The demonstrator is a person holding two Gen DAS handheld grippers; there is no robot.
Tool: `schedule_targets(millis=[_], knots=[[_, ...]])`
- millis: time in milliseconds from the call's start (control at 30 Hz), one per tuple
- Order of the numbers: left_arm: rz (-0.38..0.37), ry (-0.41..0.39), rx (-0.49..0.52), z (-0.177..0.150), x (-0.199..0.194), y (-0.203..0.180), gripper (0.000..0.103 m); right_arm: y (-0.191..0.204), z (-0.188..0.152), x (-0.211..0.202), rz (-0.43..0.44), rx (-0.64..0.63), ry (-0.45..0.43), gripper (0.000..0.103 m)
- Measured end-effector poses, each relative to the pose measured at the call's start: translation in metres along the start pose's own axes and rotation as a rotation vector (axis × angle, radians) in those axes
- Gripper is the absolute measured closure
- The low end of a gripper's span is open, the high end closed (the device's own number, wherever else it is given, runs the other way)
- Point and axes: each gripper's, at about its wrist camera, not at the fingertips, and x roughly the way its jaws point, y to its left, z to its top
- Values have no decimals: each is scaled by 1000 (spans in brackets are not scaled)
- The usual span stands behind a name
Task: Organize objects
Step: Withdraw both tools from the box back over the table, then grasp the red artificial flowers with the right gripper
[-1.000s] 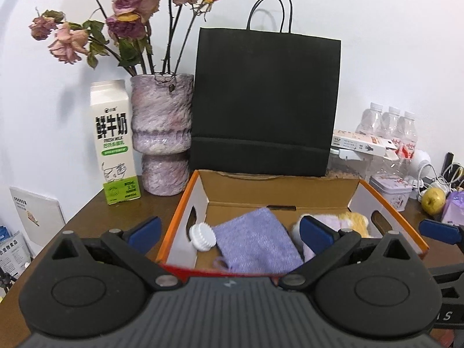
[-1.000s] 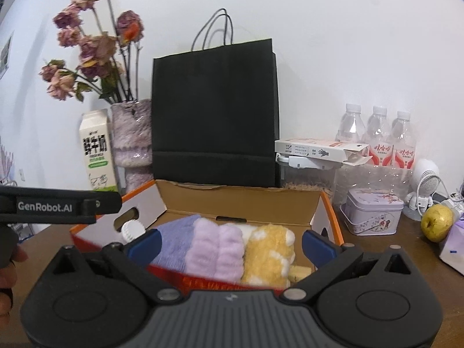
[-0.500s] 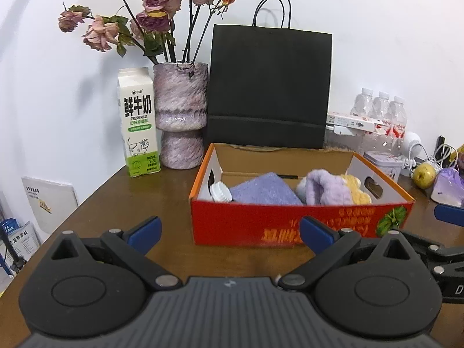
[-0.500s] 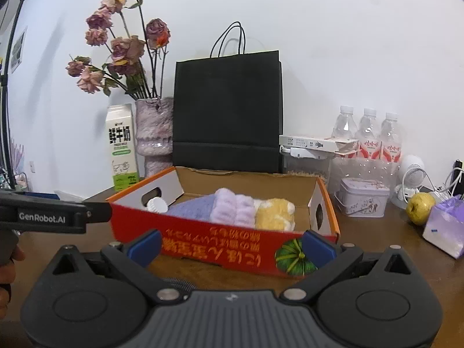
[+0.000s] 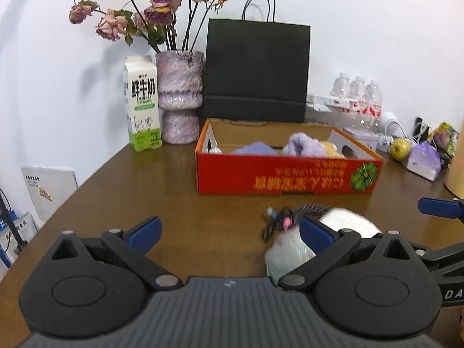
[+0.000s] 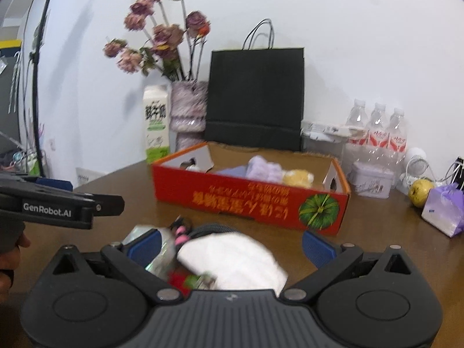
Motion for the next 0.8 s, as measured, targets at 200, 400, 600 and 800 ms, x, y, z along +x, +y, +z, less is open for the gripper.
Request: schedule_targets(millis=[200,400,600,800], knots=[[-12,14,-6,-20,-20,7,0,19,-21,-15,13,-22,56,0],[-21,40,-32,-32,-29,17,0,33,-32,-21,-9,-53,98,2],[-10,36,-34,-34,-31,17,0,32,-29,-5,-58,-15,148,13],[-14,32,-41,-34,-31,20,0,33,-25,15,-75,17,189,40]])
